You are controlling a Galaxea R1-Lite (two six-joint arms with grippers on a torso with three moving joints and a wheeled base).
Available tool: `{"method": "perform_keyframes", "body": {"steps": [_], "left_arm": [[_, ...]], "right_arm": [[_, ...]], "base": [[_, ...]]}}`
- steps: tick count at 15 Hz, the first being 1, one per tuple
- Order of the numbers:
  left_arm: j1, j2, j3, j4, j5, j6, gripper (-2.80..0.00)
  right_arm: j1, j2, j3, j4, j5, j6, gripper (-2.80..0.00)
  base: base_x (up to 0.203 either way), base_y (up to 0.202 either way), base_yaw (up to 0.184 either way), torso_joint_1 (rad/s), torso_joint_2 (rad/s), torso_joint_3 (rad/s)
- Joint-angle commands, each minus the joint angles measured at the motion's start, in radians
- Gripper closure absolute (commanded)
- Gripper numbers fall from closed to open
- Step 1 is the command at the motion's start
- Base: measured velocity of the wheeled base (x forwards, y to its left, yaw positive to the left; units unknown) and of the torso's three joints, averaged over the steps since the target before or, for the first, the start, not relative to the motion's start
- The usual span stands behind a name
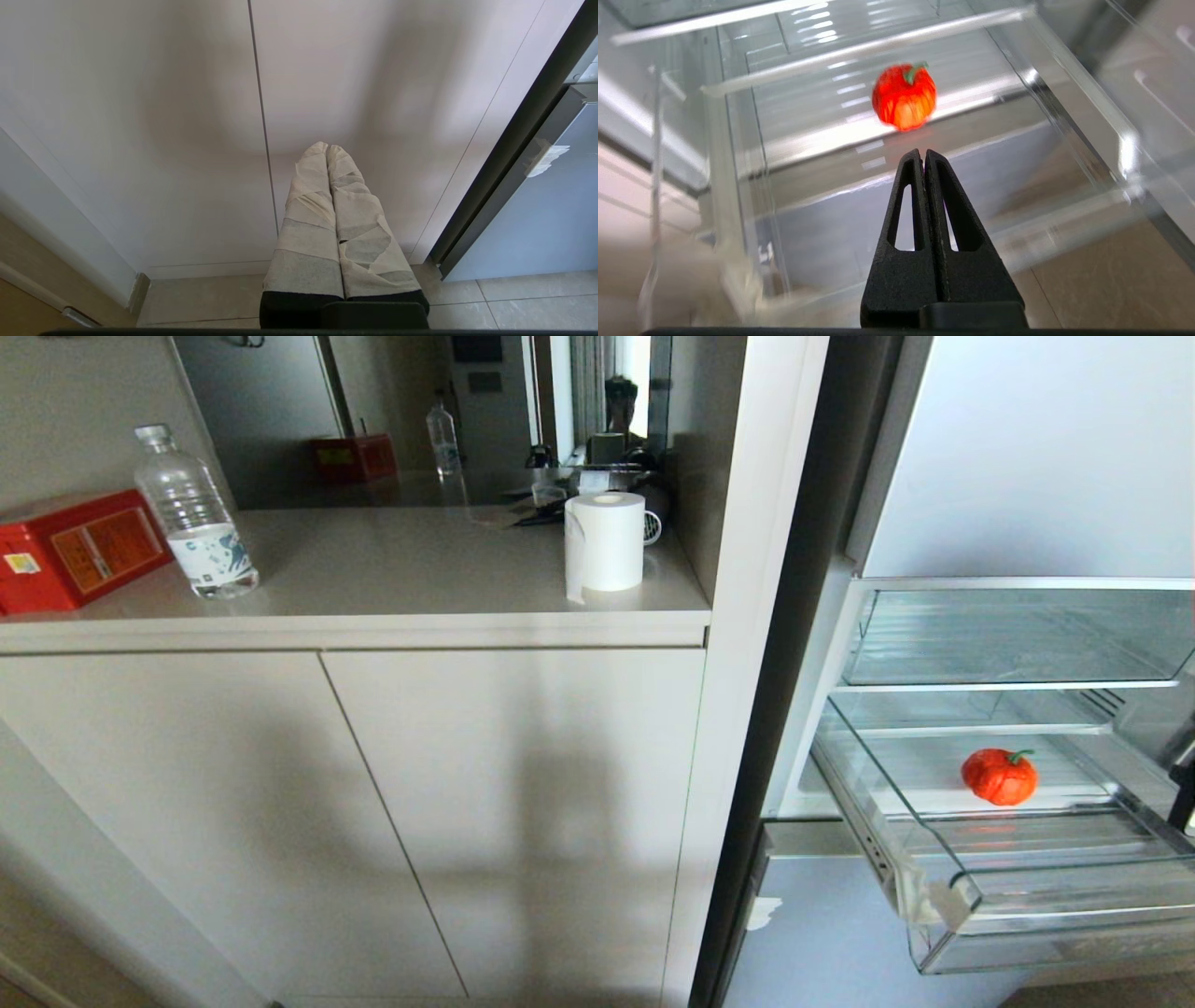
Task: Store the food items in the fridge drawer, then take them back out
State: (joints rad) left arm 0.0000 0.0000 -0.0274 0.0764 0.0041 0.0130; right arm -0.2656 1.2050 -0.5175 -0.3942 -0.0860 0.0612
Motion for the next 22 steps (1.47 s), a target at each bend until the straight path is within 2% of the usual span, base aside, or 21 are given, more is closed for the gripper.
{"method": "perform_keyframes", "body": {"steps": [1, 2, 4, 7, 9, 11, 14, 18, 22], "left_arm": [[0.000, 0.000, 0.000, 0.000, 0.001, 0.001, 0.00], [0.000, 0.000, 0.000, 0.000, 0.001, 0.001, 0.00], [0.000, 0.000, 0.000, 0.000, 0.001, 0.001, 0.00], [0.000, 0.000, 0.000, 0.000, 0.001, 0.001, 0.00], [0.000, 0.000, 0.000, 0.000, 0.001, 0.001, 0.00], [0.000, 0.000, 0.000, 0.000, 0.001, 0.001, 0.00], [0.000, 0.000, 0.000, 0.000, 0.001, 0.001, 0.00], [0.000, 0.000, 0.000, 0.000, 0.001, 0.001, 0.00], [0.000, 0.000, 0.000, 0.000, 0.001, 0.001, 0.00]], "right_arm": [[-0.035, -0.188, 0.063, 0.023, -0.004, 0.005, 0.00], [-0.076, -0.245, 0.086, 0.042, -0.005, 0.012, 0.00], [-0.207, -0.289, 0.120, 0.059, -0.002, 0.036, 0.00], [-0.388, -0.296, 0.155, 0.059, 0.049, 0.032, 0.00], [-0.458, -0.285, 0.158, 0.058, 0.065, -0.019, 0.00], [-0.518, -0.278, 0.154, 0.058, 0.090, -0.037, 0.00], [-0.664, -0.269, 0.145, 0.058, 0.225, -0.048, 0.00], [-0.885, -0.258, 0.140, 0.056, 0.435, -0.086, 0.00], [-1.038, -0.235, 0.139, 0.015, 0.547, -0.087, 0.00]], "base": [[0.000, 0.000, 0.000, 0.000, 0.00, 0.000], [0.000, 0.000, 0.000, 0.000, 0.00, 0.000], [0.000, 0.000, 0.000, 0.000, 0.00, 0.000], [0.000, 0.000, 0.000, 0.000, 0.00, 0.000], [0.000, 0.000, 0.000, 0.000, 0.00, 0.000], [0.000, 0.000, 0.000, 0.000, 0.00, 0.000], [-0.001, 0.000, -0.030, -0.004, 0.00, 0.002], [-0.001, 0.007, -0.165, 0.002, 0.00, 0.002], [0.003, 0.007, -0.175, -0.001, 0.00, 0.003]]}}
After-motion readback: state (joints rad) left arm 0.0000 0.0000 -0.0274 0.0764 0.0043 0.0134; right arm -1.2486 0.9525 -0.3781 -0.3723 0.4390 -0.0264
